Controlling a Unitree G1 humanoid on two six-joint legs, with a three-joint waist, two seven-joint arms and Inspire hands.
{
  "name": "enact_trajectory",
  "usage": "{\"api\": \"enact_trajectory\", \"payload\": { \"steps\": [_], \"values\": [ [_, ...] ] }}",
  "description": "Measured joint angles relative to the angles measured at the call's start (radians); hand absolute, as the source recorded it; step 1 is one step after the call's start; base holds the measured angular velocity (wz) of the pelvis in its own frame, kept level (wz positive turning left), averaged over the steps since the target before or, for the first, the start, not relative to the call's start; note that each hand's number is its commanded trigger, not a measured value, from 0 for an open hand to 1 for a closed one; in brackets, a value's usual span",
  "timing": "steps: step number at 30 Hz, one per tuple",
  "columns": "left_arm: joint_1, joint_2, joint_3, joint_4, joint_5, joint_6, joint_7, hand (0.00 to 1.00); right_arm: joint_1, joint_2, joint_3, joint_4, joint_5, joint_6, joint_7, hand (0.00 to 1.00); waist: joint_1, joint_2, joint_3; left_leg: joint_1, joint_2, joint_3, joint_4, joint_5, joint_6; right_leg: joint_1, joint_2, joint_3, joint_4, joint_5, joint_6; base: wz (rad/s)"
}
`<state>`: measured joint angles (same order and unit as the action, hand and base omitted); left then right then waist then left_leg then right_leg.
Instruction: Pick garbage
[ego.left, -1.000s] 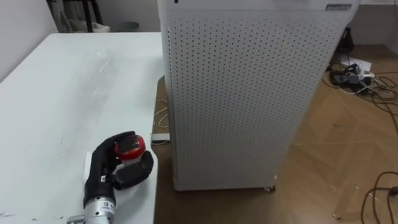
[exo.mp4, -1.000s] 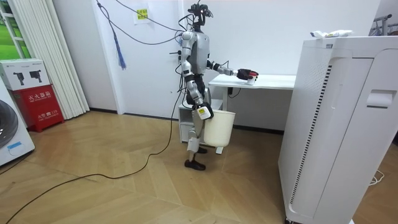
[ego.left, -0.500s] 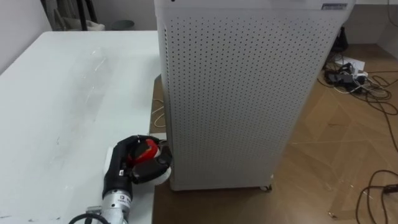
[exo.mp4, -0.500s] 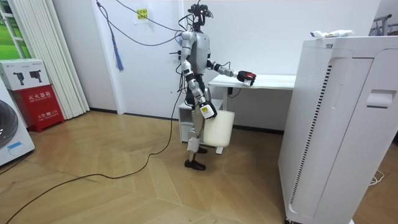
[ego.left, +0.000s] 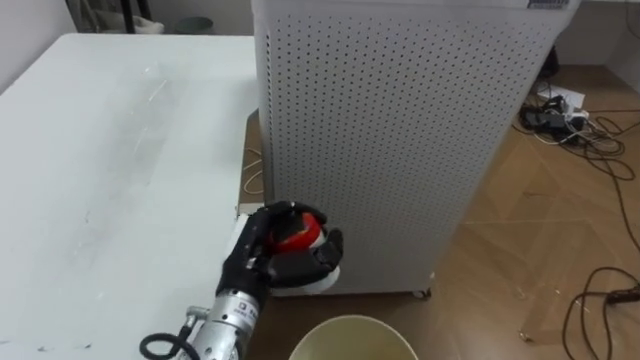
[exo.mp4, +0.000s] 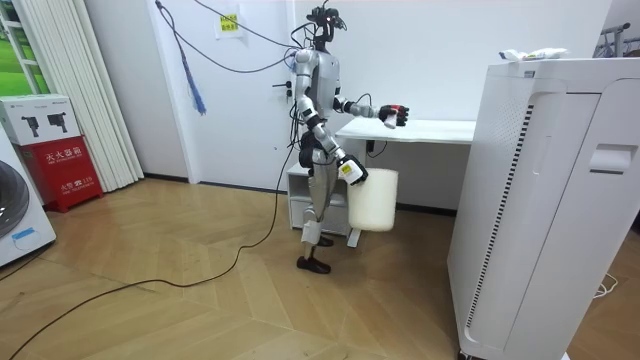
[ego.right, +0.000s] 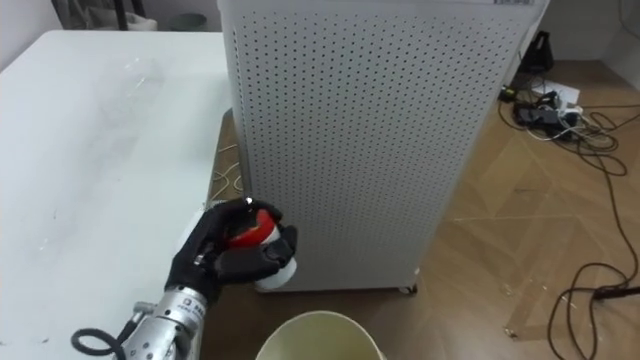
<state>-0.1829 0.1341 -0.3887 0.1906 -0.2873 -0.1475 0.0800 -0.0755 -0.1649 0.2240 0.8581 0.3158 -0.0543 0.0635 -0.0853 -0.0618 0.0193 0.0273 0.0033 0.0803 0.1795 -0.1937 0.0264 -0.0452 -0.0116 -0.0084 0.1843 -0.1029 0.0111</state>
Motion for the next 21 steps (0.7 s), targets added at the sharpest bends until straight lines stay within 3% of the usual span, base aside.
{"api": "enact_trajectory", "payload": {
  "steps": [9,10,11,12,13,21],
  "values": [
    [0.002,0.019,-0.058,-0.044,-0.017,0.02,-0.1,1.0,-0.015,-0.034,0.0,-0.056,0.032,0.006,-0.029,1.0,0.007,-0.011,-0.0011,-0.018,0.0,-0.001,0.01,0.0,0.0,-0.014,0.001,-0.001,0.004,-0.002,-0.001,0.0],
    [0.002,0.019,-0.065,-0.044,-0.017,0.02,-0.105,0.82,-0.019,-0.036,0.0,-0.058,0.032,0.007,-0.029,1.0,0.006,-0.011,-0.0011,-0.018,0.001,-0.001,0.01,0.0,0.0,-0.014,0.0,-0.002,0.004,-0.002,-0.001,0.0],
    [0.002,0.019,-0.078,-0.044,-0.016,0.02,-0.116,0.5,-0.028,-0.04,0.0,-0.067,0.03,0.012,-0.03,1.0,0.006,-0.011,-0.0012,-0.021,0.001,0.0,0.011,0.0,0.0,-0.017,0.0,-0.003,0.004,-0.002,-0.001,0.0],
    [0.002,0.019,-0.093,-0.044,-0.015,0.021,-0.122,0.12,-0.029,-0.045,0.001,-0.091,0.029,0.012,-0.03,1.0,0.006,-0.011,-0.0014,-0.024,0.001,0.0,0.011,0.0,0.0,-0.022,-0.002,-0.008,0.006,-0.002,-0.001,0.0],
    [0.003,0.02,-0.098,-0.044,-0.015,0.022,-0.127,0.0,-0.03,-0.047,0.001,-0.101,0.029,0.012,-0.03,1.0,0.006,-0.01,-0.0015,-0.026,0.001,0.0,0.011,0.0,0.0,-0.024,-0.002,-0.01,0.006,-0.001,-0.001,0.0],
    [0.028,0.023,-0.126,-0.044,-0.015,0.036,-0.161,0.0,-0.034,-0.052,0.003,-0.131,0.029,0.012,-0.028,1.0,0.006,-0.009,-0.0018,-0.025,0.009,0.001,0.011,0.0,0.0,-0.024,-0.003,-0.02,0.007,-0.001,-0.001,0.0]
  ]
}}
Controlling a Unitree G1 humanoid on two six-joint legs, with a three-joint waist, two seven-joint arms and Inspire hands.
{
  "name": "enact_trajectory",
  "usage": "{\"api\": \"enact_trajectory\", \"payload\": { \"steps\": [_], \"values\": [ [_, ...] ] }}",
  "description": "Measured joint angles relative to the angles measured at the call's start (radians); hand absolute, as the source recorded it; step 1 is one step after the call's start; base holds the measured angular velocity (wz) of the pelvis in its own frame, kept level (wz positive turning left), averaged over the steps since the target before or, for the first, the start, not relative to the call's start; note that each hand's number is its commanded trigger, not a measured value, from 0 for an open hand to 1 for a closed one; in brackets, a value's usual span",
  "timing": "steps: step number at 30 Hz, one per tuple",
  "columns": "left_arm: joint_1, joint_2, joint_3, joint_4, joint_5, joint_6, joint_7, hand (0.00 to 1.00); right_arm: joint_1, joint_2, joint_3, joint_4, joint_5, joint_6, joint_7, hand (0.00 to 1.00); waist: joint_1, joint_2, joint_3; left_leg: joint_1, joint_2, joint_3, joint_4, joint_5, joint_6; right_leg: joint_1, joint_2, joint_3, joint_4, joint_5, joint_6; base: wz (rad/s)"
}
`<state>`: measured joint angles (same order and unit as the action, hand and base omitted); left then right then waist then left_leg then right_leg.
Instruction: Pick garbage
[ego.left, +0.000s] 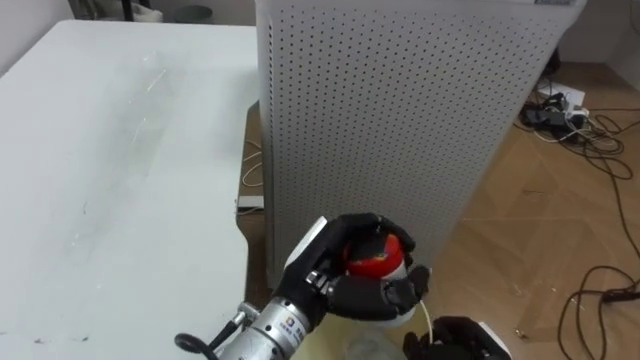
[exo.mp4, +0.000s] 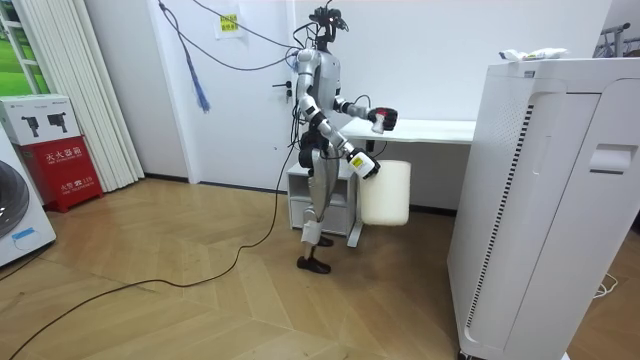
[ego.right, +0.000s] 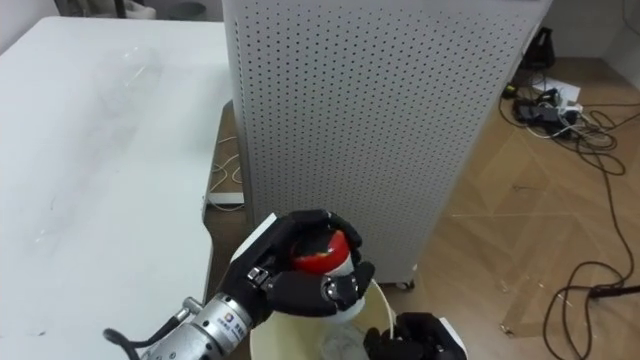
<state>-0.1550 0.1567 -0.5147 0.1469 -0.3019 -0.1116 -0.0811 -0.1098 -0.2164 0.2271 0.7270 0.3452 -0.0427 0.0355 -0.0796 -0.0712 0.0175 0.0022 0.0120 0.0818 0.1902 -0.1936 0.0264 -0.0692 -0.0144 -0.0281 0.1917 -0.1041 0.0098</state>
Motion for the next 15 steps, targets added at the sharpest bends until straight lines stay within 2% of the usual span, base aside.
{"api": "enact_trajectory", "payload": {
  "steps": [6,10,15],
  "values": [
    [0.005,0.007,0.0,0.0,0.0,0.001,-0.009,0.0,0.0,0.0,-0.001,0.002,-0.002,0.001,0.004,1.0,-0.004,0.005,0.0008,0.001,0.0,0.002,0.0,0.0,0.0,-0.001,0.0,-0.003,0.005,0.001,-0.001,0.0],
    [0.007,0.006,-0.001,0.0,0.0,0.003,-0.016,0.0,0.001,0.005,0.002,0.01,-0.047,0.024,0.021,1.0,-0.006,0.013,0.0025,0.001,-0.002,0.002,-0.002,0.0,0.0,-0.004,0.0,-0.004,0.011,0.001,-0.001,0.0],
    [0.009,0.01,-0.001,0.0,0.0,0.004,-0.016,0.0,0.001,-0.001,-0.01,0.011,-0.073,0.025,0.011,1.0,-0.014,0.019,-0.0001,-0.001,-0.005,0.004,-0.002,0.0,0.0,-0.007,0.001,-0.003,0.012,0.0,-0.001,0.0]
  ]
}}
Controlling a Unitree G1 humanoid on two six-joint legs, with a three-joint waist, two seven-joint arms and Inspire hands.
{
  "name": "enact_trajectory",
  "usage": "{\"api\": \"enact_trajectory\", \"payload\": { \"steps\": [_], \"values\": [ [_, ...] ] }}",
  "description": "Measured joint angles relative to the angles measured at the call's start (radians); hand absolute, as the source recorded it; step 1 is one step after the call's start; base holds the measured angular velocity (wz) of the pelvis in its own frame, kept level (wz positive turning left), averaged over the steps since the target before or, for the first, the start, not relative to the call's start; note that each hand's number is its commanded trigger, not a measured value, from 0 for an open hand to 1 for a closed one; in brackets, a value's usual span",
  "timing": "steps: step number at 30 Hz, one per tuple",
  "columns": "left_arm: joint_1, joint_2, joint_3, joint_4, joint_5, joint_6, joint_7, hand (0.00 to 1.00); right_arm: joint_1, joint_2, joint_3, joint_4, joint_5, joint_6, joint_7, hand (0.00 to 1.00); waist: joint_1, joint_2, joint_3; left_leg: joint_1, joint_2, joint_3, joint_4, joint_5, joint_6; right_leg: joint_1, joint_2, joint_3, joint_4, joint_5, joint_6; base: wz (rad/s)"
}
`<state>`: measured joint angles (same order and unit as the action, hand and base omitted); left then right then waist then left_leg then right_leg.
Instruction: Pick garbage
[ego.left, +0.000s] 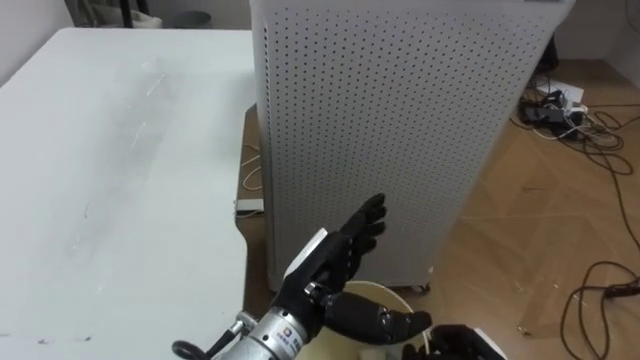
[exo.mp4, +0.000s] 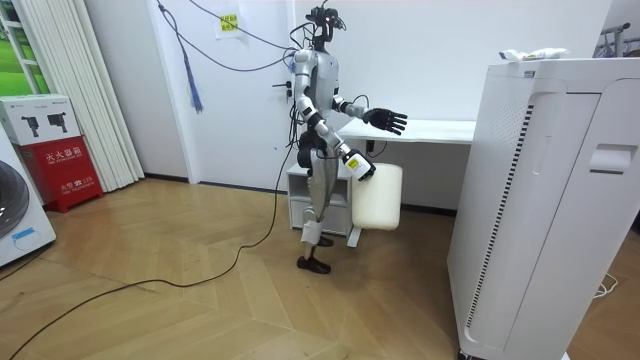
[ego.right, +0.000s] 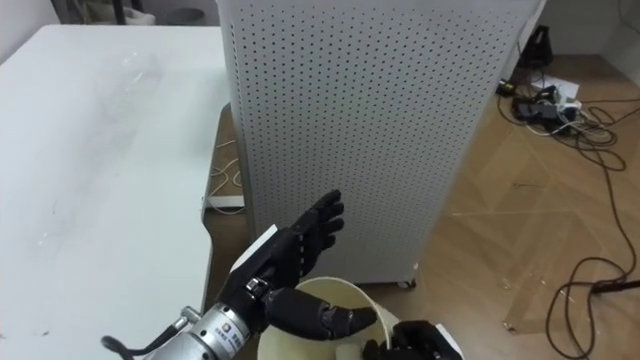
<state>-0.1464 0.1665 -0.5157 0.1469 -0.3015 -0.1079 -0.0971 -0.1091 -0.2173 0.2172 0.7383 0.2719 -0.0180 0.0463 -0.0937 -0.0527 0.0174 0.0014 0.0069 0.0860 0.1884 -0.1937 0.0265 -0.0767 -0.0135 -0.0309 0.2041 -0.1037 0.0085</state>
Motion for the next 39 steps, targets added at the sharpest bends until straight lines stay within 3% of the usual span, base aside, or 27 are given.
{"api": "enact_trajectory", "payload": {
  "steps": [8,16,23,28,31,33,36,39],
  "values": [
    [0.0,0.002,0.0,0.0,0.007,0.023,0.0,0.0,0.003,0.001,0.023,0.0,0.005,0.0,-0.001,1.0,-0.007,0.008,-0.0037,-0.008,-0.001,0.007,0.001,0.0,0.0,-0.012,-0.001,0.001,0.002,0.0,0.0,-0.03],
    [0.009,0.008,0.032,-0.067,0.19,0.022,0.009,0.0,0.035,0.001,0.024,-0.005,0.037,-0.006,-0.004,1.0,-0.008,0.009,-0.004,0.012,0.004,0.009,-0.001,0.0,0.0,0.007,-0.001,0.003,-0.001,0.0,0.0,0.0],
    [0.039,0.011,0.082,-0.165,0.277,-0.006,0.099,0.0,0.059,-0.002,0.002,-0.004,0.048,-0.006,-0.023,1.0,-0.01,0.025,-0.0031,0.027,-0.002,0.009,-0.011,0.0,0.001,0.019,-0.001,0.001,-0.001,-0.001,0.0,0.0],
    [0.04,0.032,0.112,-0.218,0.293,-0.036,0.152,0.0,0.088,-0.006,-0.011,-0.005,0.069,-0.019,-0.029,1.0,-0.009,0.037,-0.0093,0.032,-0.002,0.012,-0.011,0.0,0.001,0.02,-0.001,0.003,0.001,-0.002,-0.001,-0.02],
    [0.043,0.03,0.172,-0.218,0.355,-0.051,0.186,0.0,0.114,-0.003,-0.014,-0.005,0.07,-0.028,-0.029,1.0,-0.004,0.037,-0.009,0.046,-0.002,0.038,-0.008,0.0,0.001,0.014,-0.001,0.02,0.024,-0.009,0.0,-0.27],
    [0.051,0.032,0.21,-0.218,0.375,-0.059,0.217,0.0,0.12,-0.003,-0.014,-0.005,0.076,-0.03,-0.034,1.0,0.019,0.034,-0.0077,0.048,-0.005,0.082,-0.006,0.0,0.001,-0.017,-0.001,0.035,0.056,-0.012,0.0,-0.53],
    [0.06,0.039,0.265,-0.215,0.448,-0.069,0.247,0.0,0.12,-0.001,-0.015,-0.005,0.072,-0.031,-0.035,1.0,0.048,0.024,-0.0025,0.056,-0.005,0.13,-0.007,-0.005,0.007,-0.048,-0.004,0.026,0.087,-0.011,-0.002,-0.56],
    [0.063,0.044,0.318,-0.217,0.498,-0.09,0.285,0.0,0.122,-0.003,-0.016,0.001,0.071,-0.031,-0.034,1.0,0.063,0.015,-0.0027,0.056,0.0,0.16,-0.017,-0.015,0.01,-0.07,-0.007,-0.003,0.087,-0.003,-0.006,-0.39]
  ]
}}
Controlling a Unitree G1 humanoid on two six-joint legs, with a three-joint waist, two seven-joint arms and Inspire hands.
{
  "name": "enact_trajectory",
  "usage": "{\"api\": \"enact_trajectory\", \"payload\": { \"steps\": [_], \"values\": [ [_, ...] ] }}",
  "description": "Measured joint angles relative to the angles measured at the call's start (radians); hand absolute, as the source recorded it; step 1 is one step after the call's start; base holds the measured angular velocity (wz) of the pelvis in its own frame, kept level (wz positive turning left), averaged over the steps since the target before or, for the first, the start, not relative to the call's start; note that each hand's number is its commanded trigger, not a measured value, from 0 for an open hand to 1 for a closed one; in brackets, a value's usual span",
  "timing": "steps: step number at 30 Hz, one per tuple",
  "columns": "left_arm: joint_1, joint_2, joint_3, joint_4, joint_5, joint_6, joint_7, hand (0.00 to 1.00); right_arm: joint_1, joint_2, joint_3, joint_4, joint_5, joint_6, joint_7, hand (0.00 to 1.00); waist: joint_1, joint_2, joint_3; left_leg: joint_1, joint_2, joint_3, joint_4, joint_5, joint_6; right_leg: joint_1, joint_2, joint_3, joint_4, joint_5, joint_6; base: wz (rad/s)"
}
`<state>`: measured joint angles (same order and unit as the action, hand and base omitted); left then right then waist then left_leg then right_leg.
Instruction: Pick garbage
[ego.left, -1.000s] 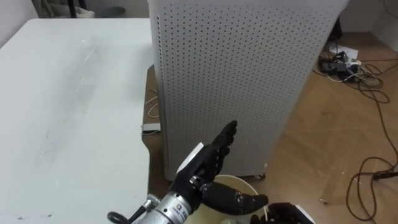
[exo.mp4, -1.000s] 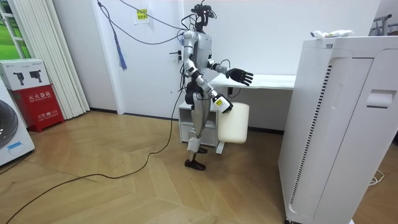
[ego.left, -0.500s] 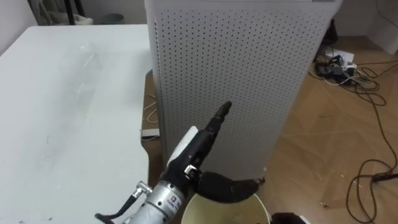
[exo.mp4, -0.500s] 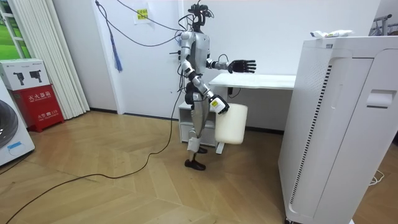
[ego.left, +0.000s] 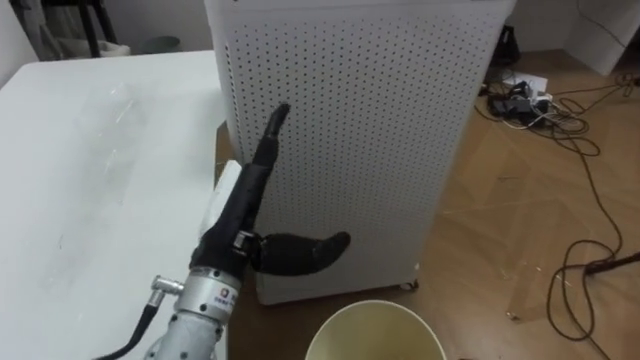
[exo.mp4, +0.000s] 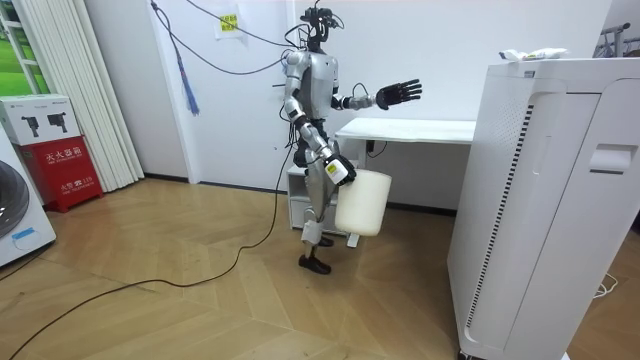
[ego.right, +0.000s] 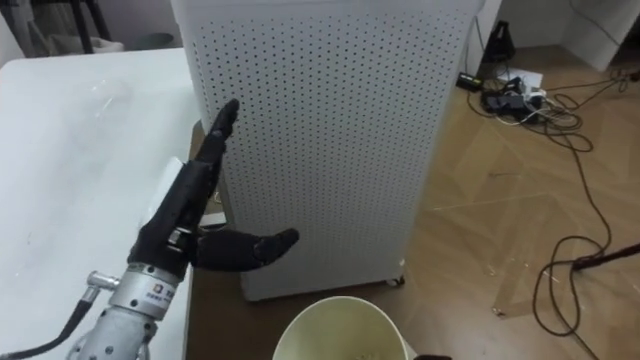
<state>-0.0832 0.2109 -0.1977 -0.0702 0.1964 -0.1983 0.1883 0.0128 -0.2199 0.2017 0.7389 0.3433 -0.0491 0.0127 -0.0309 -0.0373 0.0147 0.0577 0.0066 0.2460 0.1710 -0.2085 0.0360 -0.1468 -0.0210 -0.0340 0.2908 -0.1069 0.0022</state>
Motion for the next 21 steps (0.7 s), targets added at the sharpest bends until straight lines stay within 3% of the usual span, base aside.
{"api": "enact_trajectory", "payload": {
  "steps": [5,8,13,16,17,18,19,20,21],
  "values": [
    [0.001,0.004,0.04,-0.009,0.056,-0.025,0.059,0.0,0.011,-0.01,-0.002,0.001,0.0,0.0,0.018,1.0,0.016,0.001,-0.0012,0.002,0.003,0.03,-0.003,-0.002,0.0,-0.011,0.0,-0.011,0.001,0.013,-0.002,-0.22],
    [0.002,0.004,0.039,-0.012,0.094,-0.044,0.092,0.0,0.013,-0.01,0.001,0.004,0.001,-0.001,0.035,1.0,0.027,0.002,-0.002,0.013,0.018,0.046,-0.005,-0.006,-0.006,-0.005,0.006,-0.027,-0.004,0.019,-0.007,-0.16],
    [0.002,0.002,0.037,-0.019,0.203,-0.053,0.128,0.0,0.037,-0.009,0.011,0.004,-0.004,-0.017,0.055,1.0,0.037,0.015,-0.0064,0.04,0.042,0.053,0.004,-0.026,-0.02,0.023,0.012,-0.103,-0.016,0.017,-0.024,-0.1],
    [0.009,0.0,0.041,-0.023,0.239,-0.055,0.157,0.0,0.035,-0.009,0.014,0.003,-0.022,-0.017,0.081,1.0,0.073,0.017,-0.007,0.04,0.057,0.103,0.065,-0.047,-0.037,0.011,0.016,-0.145,0.022,-0.005,-0.049,-0.5],
    [0.023,0.002,0.041,-0.023,0.239,-0.056,0.17,0.0,0.036,-0.008,0.017,0.003,-0.022,-0.021,0.096,1.0,0.085,0.016,-0.0068,0.013,0.063,0.105,0.158,-0.056,-0.043,0.019,0.013,-0.155,0.027,-0.012,-0.059,-0.64],
    [0.032,0.008,0.04,-0.023,0.239,-0.057,0.171,0.0,0.037,-0.011,0.02,0.003,-0.023,-0.024,0.11,1.0,0.089,0.015,-0.0054,-0.048,0.081,0.085,0.323,-0.058,-0.044,0.027,0.008,-0.128,0.038,-0.03,-0.065,-0.57],
    [0.034,0.009,0.041,-0.023,0.24,-0.059,0.171,0.0,0.037,-0.014,0.02,0.003,-0.028,-0.026,0.116,1.0,0.09,0.02,-0.0024,-0.09,0.092,0.061,0.422,-0.053,-0.04,0.031,0.008,-0.105,0.043,-0.045,-0.068,-0.4],
    [0.036,0.003,0.041,-0.023,0.244,-0.067,0.171,0.0,0.042,-0.023,0.018,0.003,-0.039,-0.026,0.121,1.0,0.091,0.028,-0.0001,-0.16,0.096,-0.013,0.529,-0.059,-0.04,0.038,0.015,-0.088,0.064,-0.07,-0.073,-0.25],
    [0.037,0.001,0.04,-0.023,0.244,-0.089,0.173,0.0,0.048,-0.023,0.012,0.003,-0.045,-0.026,0.12,1.0,0.093,0.036,-0.0035,-0.216,0.073,-0.061,0.515,-0.066,-0.03,0.04,0.019,-0.057,0.079,-0.094,-0.062,-0.23]
  ]
}}
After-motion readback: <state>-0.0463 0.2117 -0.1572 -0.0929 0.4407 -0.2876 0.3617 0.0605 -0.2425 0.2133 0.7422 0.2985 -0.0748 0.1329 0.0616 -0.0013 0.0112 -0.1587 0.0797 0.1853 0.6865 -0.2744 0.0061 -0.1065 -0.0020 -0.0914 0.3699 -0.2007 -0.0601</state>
